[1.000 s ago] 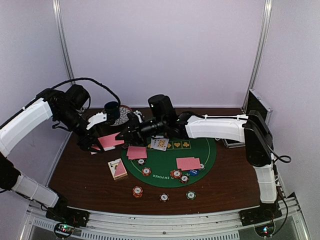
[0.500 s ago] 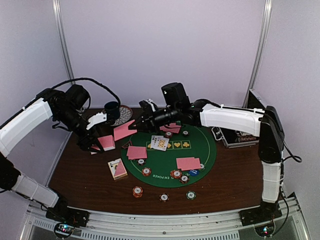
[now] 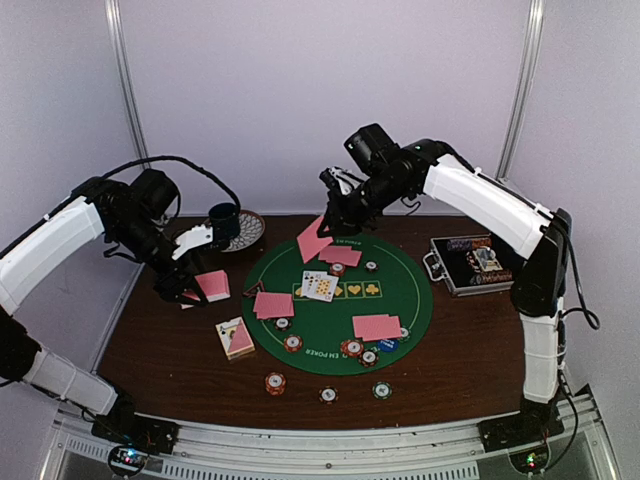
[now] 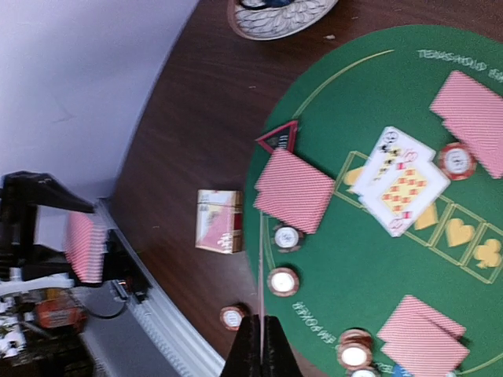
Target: Distribute texas hold em gaming equipment
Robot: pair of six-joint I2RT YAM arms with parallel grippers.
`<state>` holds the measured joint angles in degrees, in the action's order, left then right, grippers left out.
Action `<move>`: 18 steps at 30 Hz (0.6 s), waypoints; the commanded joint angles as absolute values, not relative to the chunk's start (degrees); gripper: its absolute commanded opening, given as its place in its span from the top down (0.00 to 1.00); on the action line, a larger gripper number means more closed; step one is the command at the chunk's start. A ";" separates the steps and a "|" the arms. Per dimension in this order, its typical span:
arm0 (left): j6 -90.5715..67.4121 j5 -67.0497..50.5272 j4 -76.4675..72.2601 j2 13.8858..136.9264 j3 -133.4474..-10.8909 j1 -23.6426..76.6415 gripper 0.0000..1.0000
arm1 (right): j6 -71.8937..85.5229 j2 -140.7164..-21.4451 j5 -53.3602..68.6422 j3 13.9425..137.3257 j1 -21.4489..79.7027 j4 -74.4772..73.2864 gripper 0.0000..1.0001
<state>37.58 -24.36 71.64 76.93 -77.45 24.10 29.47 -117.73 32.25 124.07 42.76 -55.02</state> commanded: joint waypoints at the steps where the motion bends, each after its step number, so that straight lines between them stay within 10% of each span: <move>1: 38.06 -24.80 70.78 75.32 -77.02 23.82 1.00 | 13.58 -122.19 7.48 128.79 43.29 -73.05 1.00; 18: 37.99 -24.54 70.80 74.98 -76.82 23.82 1.00 | -20.63 -125.07 -38.52 111.64 52.85 -47.02 1.00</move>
